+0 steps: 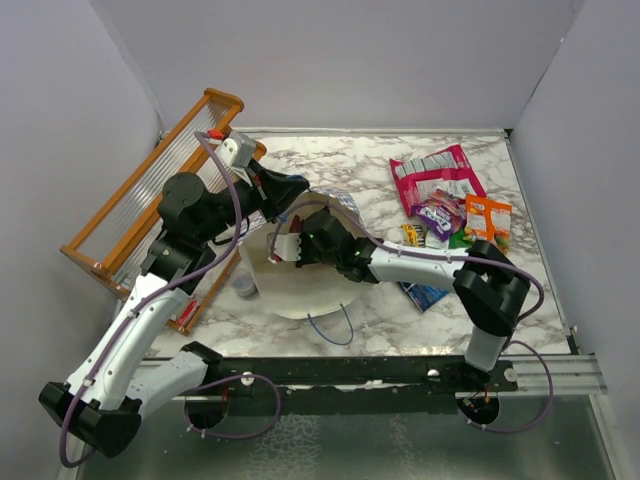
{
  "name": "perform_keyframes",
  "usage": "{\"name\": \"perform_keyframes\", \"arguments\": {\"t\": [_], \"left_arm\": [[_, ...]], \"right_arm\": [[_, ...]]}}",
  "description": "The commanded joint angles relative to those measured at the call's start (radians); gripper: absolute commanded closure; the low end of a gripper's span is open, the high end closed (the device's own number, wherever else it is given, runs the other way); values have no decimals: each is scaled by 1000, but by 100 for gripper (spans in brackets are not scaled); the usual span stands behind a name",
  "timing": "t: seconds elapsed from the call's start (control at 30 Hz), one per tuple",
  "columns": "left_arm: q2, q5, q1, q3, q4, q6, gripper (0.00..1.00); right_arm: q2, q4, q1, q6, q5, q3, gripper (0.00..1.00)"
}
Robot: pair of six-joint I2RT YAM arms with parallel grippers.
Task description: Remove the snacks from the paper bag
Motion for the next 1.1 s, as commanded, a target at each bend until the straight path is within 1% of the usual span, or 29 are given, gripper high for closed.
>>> {"name": "perform_keyframes", "arguments": {"t": [0.0,0.13,0.23,0.43,0.6,0.87,0.97,1.07], "left_arm": [[12,-76,-4,14,5,-8,100],[66,-87,-4,54,-40,-22,100],[81,-104,-4,56,-39,-39,100],[112,-139,-4,83,-55,-76,100],[129,-154,-4,102,-63,-112,100],[137,-117,-4,130,-58,-145,100],[137,-113,-4,154,-76,-141,100],[133,-109,-4,168,-79,-142,100]], "right_arm": [[-80,-3,-2,36,-109,4,99],[-110,-45,-2,48,-143,34,99],[-158,-53,-2,60,-167,33,99],[-328,14,-1,84,-240,-51,99],[-467,65,-1,113,-233,-92,99],[-639,74,-2,156,-252,-54,99],[-713,25,-1,186,-304,-16,99],[-784,5,-1,223,-312,13,99]]}}
